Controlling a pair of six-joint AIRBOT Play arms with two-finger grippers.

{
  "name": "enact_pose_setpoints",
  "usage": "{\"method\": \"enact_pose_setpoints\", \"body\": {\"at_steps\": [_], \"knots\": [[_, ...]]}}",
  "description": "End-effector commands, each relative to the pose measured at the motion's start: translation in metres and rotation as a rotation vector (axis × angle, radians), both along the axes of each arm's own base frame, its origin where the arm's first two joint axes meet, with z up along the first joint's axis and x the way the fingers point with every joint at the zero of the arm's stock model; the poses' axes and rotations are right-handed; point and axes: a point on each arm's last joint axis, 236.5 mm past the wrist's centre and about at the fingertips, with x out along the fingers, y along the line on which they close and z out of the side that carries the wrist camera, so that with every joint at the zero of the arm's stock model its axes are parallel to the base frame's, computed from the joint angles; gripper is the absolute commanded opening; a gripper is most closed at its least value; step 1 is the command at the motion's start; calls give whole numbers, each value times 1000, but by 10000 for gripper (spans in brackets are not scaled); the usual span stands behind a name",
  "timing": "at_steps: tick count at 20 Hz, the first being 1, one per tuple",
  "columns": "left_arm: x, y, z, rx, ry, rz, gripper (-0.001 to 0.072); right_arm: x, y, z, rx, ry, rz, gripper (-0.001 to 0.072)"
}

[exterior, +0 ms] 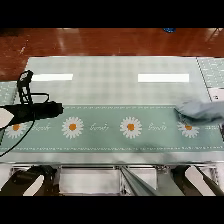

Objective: Fold the shirts.

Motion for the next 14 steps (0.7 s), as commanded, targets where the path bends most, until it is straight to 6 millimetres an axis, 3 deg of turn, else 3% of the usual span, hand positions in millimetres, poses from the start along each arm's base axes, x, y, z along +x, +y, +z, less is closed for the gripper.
{"method": "enact_pose_setpoints", "body": {"at_steps": [1,3,6,7,8,9,11,13,14], "knots": [[5,0,3,-3,-22,7,17,-100,-20,-55,-37,251,-226,30],[5,0,2,-2,-21,4,17,-154,-25,-76,-87,406,-321,30],[4,0,2,-1,-20,3,17,-192,-7,-109,-77,544,-328,33],[4,0,2,-1,-19,3,17,-202,-4,-118,-66,593,-339,134],[4,0,2,-1,-20,3,17,-205,-1,-124,-55,611,-335,354],[4,0,2,0,-20,3,17,-205,-2,-127,-61,607,-315,414],[4,0,2,0,-21,3,17,-201,-9,-126,-78,597,-309,414],[8,0,7,21,-55,-30,17,-184,-17,-119,-68,545,-305,405],[13,1,14,31,-84,-44,16,-158,-23,-112,-50,454,-285,304]]}}
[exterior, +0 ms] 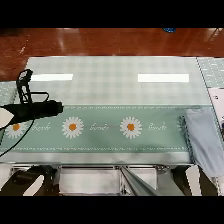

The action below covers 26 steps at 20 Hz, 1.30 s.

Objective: Fold the shirts.

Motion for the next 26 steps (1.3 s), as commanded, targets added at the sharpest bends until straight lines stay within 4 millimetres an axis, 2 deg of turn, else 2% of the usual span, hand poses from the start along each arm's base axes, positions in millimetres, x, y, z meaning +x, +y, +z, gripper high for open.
{"method": "enact_pose_setpoints", "body": {"at_steps": [1,2,3,4,5,6,7,9,10,11,12,13,15,18,26], "knots": [[9,-1,18,22,-58,-39,16,69,-11,17,30,-251,71,61],[11,-5,31,23,-71,-65,16,120,-10,36,38,-437,145,31],[18,-10,46,9,-103,-81,16,171,-1,59,51,-609,226,31],[28,-17,64,-3,-152,-105,16,220,18,82,65,-756,331,31],[40,-21,79,-1,-187,-123,16,261,45,100,73,-853,447,31],[52,-26,88,1,-195,-133,16,291,75,109,74,-898,566,31],[64,-31,91,2,-181,-146,16,316,113,110,80,-914,710,31],[74,-44,70,10,-83,-191,16,344,185,94,92,-886,961,31],[78,-50,51,18,-36,-206,16,348,214,78,103,-852,1055,31],[81,-47,29,49,11,-210,16,347,231,54,98,-770,1140,31],[82,-39,5,83,77,-203,16,341,233,30,82,-663,1176,31],[77,-34,-15,88,161,-189,16,332,227,7,65,-542,1196,31],[61,-31,-39,89,286,-193,16,313,209,-17,45,-365,1211,31],[64,-31,-39,92,276,-199,16,307,196,-19,16,-305,1220,31],[62,-31,-40,93,282,-202,16,307,196,-19,14,-306,1223,31]]}}
